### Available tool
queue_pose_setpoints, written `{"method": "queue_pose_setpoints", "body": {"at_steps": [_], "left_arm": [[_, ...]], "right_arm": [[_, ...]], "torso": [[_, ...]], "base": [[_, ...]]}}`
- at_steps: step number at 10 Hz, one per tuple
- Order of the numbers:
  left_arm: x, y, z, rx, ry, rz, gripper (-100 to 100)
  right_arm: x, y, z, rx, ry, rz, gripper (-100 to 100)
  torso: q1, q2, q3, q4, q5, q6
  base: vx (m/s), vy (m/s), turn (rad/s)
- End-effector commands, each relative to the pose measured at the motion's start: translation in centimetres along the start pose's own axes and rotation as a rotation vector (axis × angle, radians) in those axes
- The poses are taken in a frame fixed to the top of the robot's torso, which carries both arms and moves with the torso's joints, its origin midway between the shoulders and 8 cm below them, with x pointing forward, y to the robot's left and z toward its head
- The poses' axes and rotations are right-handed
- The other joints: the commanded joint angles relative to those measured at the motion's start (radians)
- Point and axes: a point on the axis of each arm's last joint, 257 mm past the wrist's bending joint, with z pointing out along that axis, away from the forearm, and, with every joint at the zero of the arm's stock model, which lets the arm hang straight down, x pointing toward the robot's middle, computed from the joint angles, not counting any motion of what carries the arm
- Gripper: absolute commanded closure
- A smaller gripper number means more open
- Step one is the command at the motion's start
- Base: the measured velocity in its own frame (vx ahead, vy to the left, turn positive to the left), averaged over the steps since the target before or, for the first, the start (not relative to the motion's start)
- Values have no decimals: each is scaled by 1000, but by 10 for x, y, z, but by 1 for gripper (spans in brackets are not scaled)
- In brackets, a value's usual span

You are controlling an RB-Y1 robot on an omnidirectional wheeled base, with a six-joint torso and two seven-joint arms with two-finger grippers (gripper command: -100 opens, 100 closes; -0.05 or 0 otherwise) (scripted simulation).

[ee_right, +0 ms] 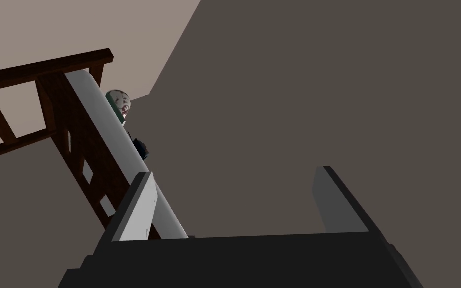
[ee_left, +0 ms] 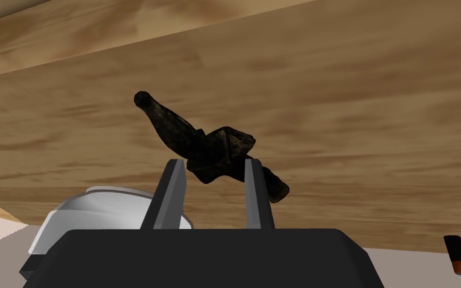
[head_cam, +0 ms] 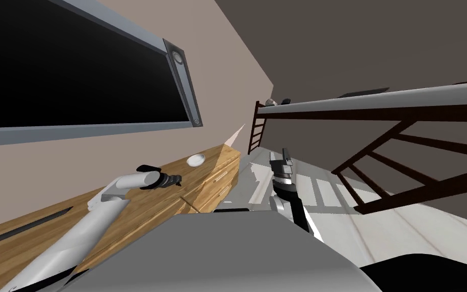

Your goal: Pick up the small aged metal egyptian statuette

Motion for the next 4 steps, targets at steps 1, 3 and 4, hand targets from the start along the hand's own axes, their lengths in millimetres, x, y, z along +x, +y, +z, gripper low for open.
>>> {"method": "queue_pose_setpoints", "body": {"at_steps": [1,3,4], "left_arm": [[4,-17,-4,17,2,36,100],[6,-23,-7,22,5,44,100],[7,-24,-7,22,9,46,0]], "right_arm": [[0,0,0,0,0,0,0],[0,0,0,0,0,0,0],[0,0,0,0,0,0,0]], "torso": [[0,0,0,0,0,0],[-1,-2,-1,0,0,-1],[0,0,0,0,0,1]], "base": [[72,4,227],[85,-4,171],[8,-2,-9]]}}
